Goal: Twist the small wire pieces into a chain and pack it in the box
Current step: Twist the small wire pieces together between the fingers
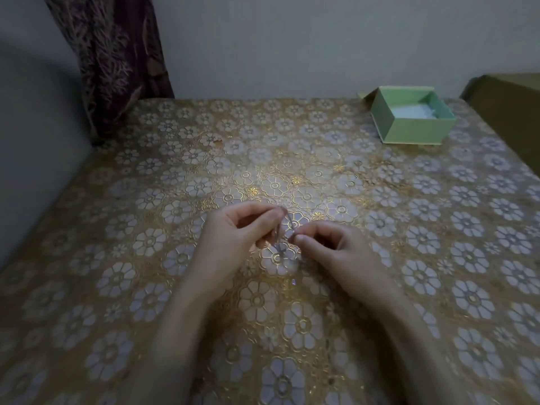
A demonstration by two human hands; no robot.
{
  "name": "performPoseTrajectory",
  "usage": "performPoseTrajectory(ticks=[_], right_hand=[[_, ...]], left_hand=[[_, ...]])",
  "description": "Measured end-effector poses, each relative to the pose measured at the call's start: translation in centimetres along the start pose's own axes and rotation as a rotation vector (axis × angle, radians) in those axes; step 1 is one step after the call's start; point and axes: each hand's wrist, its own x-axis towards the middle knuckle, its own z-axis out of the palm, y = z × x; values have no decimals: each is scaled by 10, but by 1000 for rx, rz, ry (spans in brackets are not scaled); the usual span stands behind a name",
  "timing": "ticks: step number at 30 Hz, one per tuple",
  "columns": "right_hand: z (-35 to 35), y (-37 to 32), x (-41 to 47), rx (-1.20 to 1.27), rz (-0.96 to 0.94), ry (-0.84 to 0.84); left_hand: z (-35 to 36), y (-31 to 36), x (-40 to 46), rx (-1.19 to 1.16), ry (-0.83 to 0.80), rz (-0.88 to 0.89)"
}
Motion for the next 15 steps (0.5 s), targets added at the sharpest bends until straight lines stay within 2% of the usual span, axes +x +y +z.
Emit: performPoseTrajectory(ticks=[4, 7, 9, 15], right_hand=[[-3, 4, 2, 182, 35, 106], [-10, 7, 3, 463, 64, 175], [-13, 8, 4, 552, 66, 225], [-10, 7, 2, 457, 83, 324]], left_hand=[[-4, -2, 2, 15, 14, -96], [-6, -5, 2, -53, -79, -181], [-4, -8, 2, -55, -136, -196], [-4, -14, 3, -6, -122, -157]])
